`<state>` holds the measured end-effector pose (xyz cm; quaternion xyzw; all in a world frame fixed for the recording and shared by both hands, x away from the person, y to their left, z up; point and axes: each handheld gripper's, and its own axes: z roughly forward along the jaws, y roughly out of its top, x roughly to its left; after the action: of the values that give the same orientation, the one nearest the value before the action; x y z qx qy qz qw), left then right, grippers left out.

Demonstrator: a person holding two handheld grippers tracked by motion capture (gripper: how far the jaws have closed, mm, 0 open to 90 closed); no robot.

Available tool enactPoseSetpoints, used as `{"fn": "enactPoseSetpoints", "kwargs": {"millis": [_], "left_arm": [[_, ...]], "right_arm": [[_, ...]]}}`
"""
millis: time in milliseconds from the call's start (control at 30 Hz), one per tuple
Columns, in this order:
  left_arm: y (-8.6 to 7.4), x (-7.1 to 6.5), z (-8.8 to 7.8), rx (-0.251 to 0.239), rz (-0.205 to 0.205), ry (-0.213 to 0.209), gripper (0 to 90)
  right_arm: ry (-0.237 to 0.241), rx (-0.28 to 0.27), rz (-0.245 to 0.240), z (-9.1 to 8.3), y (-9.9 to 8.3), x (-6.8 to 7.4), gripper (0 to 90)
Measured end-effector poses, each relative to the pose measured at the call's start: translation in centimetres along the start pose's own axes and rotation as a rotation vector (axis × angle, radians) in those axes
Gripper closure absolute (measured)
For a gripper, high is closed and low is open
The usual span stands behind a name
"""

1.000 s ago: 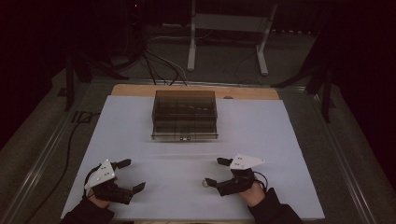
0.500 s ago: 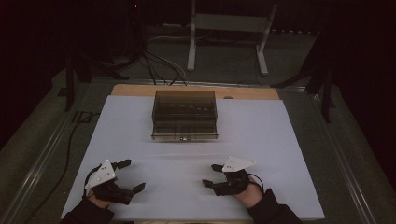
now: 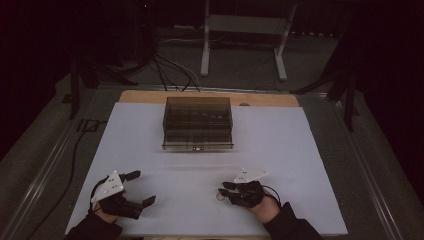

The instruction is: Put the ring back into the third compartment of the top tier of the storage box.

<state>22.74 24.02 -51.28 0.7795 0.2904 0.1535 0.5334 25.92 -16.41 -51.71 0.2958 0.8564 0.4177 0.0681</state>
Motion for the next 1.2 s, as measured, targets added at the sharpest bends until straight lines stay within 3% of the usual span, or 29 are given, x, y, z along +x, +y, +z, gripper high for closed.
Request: {"fn": "enactPoseSetpoints", "kwargs": {"millis": [400, 700, 967, 1200], "left_arm": [[0.0, 0.0, 0.0, 0.001, 0.000, 0.003, 0.6], [0.0, 0.0, 0.0, -0.003, -0.004, -0.003, 0.6], [-0.1, 0.0, 0.1, 0.004, -0.002, -0.004, 0.6], [-0.1, 0.1, 0.1, -0.003, -0.004, -0.006, 0.6]], "right_arm": [[-0.020, 0.062, -0.028, 1.1, -0.3, 0.5, 77.5], [-0.078, 0.085, -0.093, 1.4, -0.4, 1.1, 85.1], [-0.085, 0.090, -0.105, 1.4, -0.4, 1.2, 86.3], [-0.084, 0.092, -0.079, 1.4, -0.3, 1.1, 86.4]]}}
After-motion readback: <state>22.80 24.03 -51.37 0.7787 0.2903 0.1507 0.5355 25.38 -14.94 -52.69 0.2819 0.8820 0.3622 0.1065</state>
